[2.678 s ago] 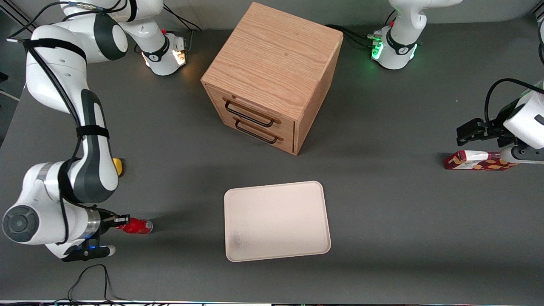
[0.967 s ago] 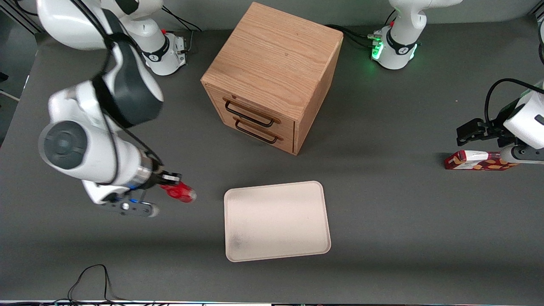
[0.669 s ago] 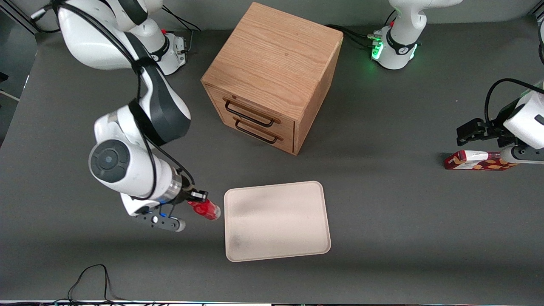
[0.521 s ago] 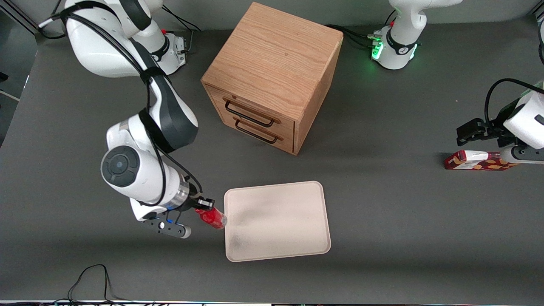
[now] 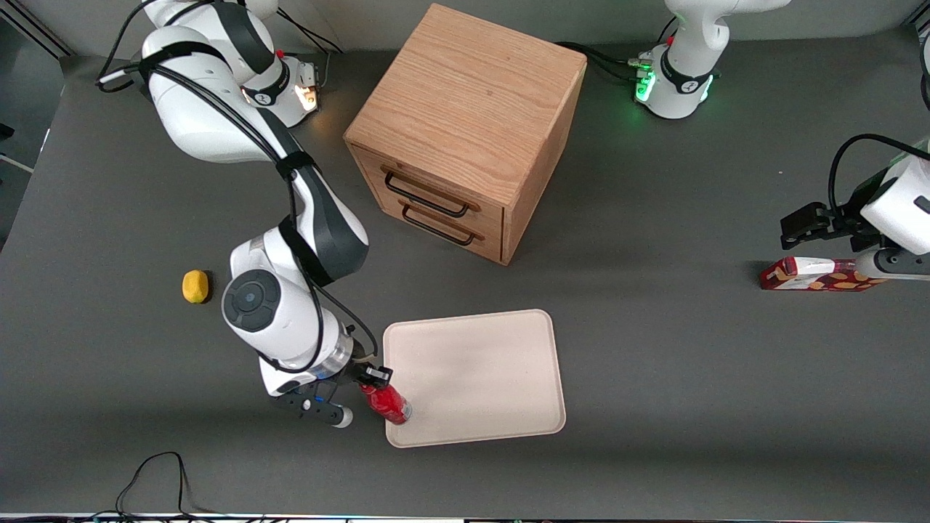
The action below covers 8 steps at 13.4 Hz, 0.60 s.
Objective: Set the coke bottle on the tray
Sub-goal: 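Carry the bottle toward the cream tray and stand it upright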
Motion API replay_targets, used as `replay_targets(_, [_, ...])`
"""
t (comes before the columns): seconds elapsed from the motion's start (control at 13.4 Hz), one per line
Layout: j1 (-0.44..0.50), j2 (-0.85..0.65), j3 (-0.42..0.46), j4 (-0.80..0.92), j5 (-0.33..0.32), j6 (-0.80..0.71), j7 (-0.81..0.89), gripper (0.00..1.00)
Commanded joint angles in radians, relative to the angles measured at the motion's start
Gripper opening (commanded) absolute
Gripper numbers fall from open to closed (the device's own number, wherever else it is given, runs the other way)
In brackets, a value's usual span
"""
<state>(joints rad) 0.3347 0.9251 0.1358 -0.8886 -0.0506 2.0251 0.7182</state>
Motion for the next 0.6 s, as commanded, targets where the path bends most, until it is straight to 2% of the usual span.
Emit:
replay_targets(0.0, [0.021,0.043,-0.008,0.059,-0.038,0.018,0.038,0.00])
replay_targets(0.15, [0.024,0.063,-0.007,0.059,-0.072,0.033,0.038,0.00])
replay_targets(0.52, [0.032,0.064,-0.005,0.056,-0.092,0.038,0.037,0.00])
